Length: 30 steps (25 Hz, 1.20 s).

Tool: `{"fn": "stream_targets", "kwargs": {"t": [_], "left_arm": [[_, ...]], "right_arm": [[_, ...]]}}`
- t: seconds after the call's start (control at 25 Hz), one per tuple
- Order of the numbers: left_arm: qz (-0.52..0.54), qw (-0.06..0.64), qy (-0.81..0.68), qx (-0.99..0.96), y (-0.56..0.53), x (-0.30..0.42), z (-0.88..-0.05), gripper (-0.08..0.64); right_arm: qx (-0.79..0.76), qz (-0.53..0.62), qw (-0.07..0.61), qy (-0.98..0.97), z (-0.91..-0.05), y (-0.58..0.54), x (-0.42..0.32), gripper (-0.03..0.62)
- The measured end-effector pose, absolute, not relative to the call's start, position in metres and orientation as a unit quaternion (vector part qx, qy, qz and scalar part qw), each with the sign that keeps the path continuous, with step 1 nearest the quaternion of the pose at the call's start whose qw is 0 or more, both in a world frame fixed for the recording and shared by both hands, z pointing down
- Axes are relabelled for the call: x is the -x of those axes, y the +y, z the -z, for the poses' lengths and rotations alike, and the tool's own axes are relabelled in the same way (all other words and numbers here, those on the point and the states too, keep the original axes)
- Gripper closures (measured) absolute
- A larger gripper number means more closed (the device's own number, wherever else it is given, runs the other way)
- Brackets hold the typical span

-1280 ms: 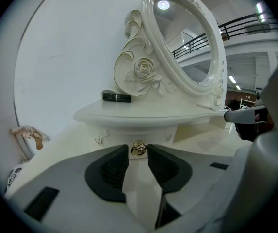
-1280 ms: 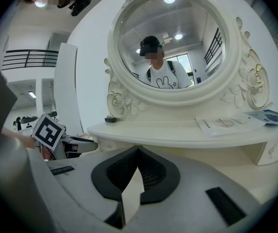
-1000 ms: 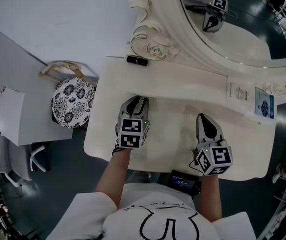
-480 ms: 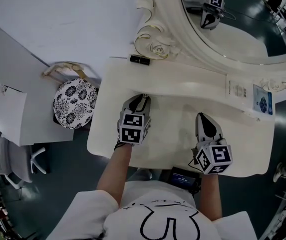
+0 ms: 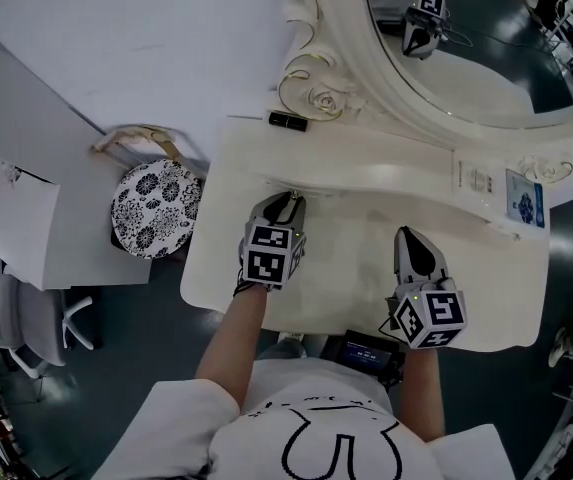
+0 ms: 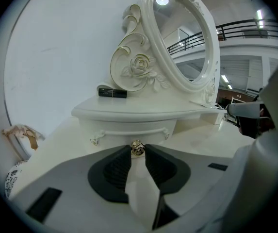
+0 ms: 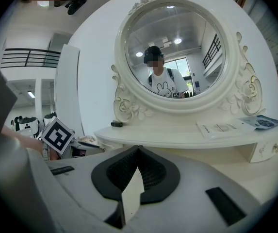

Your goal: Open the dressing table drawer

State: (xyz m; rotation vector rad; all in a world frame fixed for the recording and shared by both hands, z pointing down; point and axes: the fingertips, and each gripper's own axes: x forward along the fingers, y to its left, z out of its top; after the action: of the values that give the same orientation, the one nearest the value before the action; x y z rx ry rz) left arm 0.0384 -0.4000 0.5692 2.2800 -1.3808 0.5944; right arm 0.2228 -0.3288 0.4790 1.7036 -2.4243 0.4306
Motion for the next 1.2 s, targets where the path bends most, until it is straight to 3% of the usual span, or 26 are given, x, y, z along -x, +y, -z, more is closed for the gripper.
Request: {"fn": "stream_targets", "kwargs": {"t": [1.2], "left_arm": [[-0.224, 0.208, -0.479, -0.823, -0.368, -0.031, -0.573, 0.462]], "right_arm": [[-0.565, -0.117, 0.078, -0.813, -0.460, -0.300, -0.212, 0.580]]}}
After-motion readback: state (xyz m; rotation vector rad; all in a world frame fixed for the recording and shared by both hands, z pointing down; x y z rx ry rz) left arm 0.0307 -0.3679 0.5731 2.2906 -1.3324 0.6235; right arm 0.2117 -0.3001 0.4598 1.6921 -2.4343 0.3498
